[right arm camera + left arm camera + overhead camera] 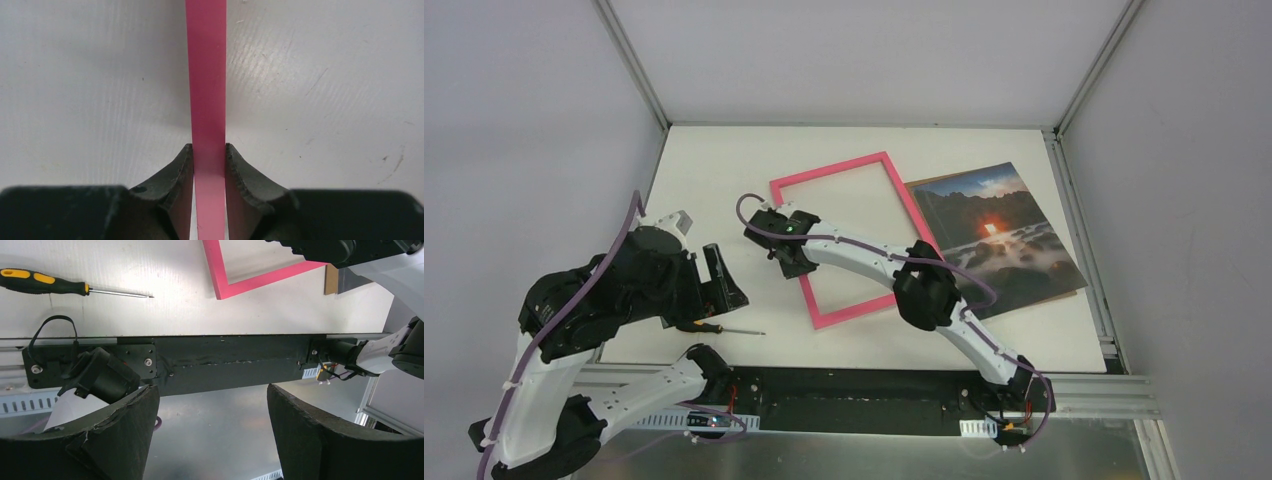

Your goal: Take the photo out of the frame

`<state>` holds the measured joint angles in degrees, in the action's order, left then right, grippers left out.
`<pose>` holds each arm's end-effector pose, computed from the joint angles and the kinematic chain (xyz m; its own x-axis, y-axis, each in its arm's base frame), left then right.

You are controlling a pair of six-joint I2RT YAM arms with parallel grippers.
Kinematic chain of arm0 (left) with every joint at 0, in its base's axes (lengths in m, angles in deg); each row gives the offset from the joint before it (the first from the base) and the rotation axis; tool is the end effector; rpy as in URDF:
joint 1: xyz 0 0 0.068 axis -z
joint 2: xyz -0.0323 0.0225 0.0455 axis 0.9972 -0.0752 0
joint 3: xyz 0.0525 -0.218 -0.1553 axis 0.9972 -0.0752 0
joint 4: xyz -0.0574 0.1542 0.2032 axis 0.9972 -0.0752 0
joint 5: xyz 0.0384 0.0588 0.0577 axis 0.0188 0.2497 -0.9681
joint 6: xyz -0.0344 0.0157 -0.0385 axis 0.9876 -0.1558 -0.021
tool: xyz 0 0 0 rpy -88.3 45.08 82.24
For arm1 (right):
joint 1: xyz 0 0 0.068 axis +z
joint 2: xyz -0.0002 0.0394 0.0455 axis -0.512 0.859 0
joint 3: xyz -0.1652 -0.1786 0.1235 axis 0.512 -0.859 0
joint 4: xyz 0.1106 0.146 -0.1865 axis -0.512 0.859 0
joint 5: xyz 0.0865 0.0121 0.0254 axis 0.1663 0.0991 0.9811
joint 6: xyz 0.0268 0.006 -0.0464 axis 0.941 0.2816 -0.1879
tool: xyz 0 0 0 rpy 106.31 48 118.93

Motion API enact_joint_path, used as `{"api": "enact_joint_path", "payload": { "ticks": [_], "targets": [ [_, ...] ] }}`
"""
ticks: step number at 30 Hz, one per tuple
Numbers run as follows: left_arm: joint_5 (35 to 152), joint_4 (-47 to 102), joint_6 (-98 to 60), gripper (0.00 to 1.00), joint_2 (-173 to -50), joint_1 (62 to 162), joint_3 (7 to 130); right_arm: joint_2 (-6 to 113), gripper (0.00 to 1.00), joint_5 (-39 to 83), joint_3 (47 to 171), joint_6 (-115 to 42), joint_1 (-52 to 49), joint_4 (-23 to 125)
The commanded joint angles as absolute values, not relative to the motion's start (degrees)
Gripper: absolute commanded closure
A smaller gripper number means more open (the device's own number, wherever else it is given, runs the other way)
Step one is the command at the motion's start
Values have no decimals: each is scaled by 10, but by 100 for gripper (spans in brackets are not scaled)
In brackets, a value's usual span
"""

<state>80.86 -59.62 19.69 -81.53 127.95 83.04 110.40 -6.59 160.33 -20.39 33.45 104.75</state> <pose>0.0450 -0.0371 0.4332 -0.8108 -0.2974 -0.5040 0.0120 0.8526 -0.5224 0.2341 0.4565 0.2009 -0.6724 -0.5460 -0.4998 -0.5629 0.8156 -0.1337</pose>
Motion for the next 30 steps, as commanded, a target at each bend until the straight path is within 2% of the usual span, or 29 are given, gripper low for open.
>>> {"api": "enact_joint_path", "payload": {
  "ticks": [1,8,17,18,20,22,24,26,30],
  "targets": [
    [793,-633,191,20,-812,1275,849,1108,100,-65,1648,-147,345,1053],
    [800,-638,174,19,-812,1275,852,1138,100,-63,1673,-101,353,1059],
    [803,-641,157,19,-811,1275,847,1116,100,-61,1621,-132,347,1049],
    [803,-641,154,19,-813,1275,847,1111,93,-54,1619,-141,347,1047],
    [804,-638,150,18,-818,1275,846,1102,68,-35,1619,-156,347,1049],
    [805,-631,143,18,-826,1275,846,1083,48,-26,1619,-164,347,1058],
    [805,-619,138,17,-832,1275,845,1044,32,-22,1612,-167,348,1063],
    [807,-600,133,16,-842,1275,841,1000,22,-21,1588,-169,346,1063],
    [828,-537,129,14,-868,1275,823,892,18,-27,1485,-164,331,1063]
  ]
}}
